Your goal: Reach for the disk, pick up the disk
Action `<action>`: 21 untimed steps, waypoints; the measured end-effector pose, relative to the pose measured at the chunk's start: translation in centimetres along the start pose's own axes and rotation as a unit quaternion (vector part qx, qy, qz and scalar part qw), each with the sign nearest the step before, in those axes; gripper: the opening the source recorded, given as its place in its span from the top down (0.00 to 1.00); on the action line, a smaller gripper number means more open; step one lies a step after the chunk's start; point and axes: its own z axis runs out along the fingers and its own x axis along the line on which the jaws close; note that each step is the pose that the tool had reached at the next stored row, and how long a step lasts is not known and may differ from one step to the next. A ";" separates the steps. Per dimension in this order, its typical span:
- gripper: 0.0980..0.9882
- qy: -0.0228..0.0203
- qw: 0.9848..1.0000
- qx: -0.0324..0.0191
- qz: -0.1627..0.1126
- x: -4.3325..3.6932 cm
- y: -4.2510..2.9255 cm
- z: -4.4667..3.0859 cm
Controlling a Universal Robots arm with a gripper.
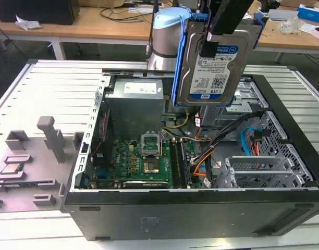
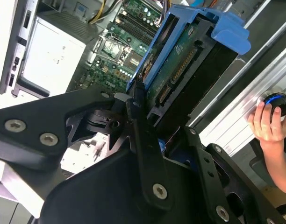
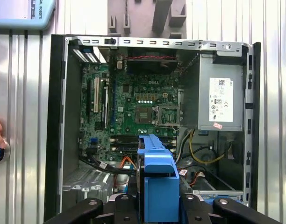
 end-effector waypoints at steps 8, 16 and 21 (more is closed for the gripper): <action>0.70 0.000 1.000 0.000 0.000 1.53 0.01 0.01; 0.70 0.000 1.000 0.000 0.000 3.32 0.03 0.03; 0.70 0.000 1.000 0.000 0.000 4.93 0.04 0.07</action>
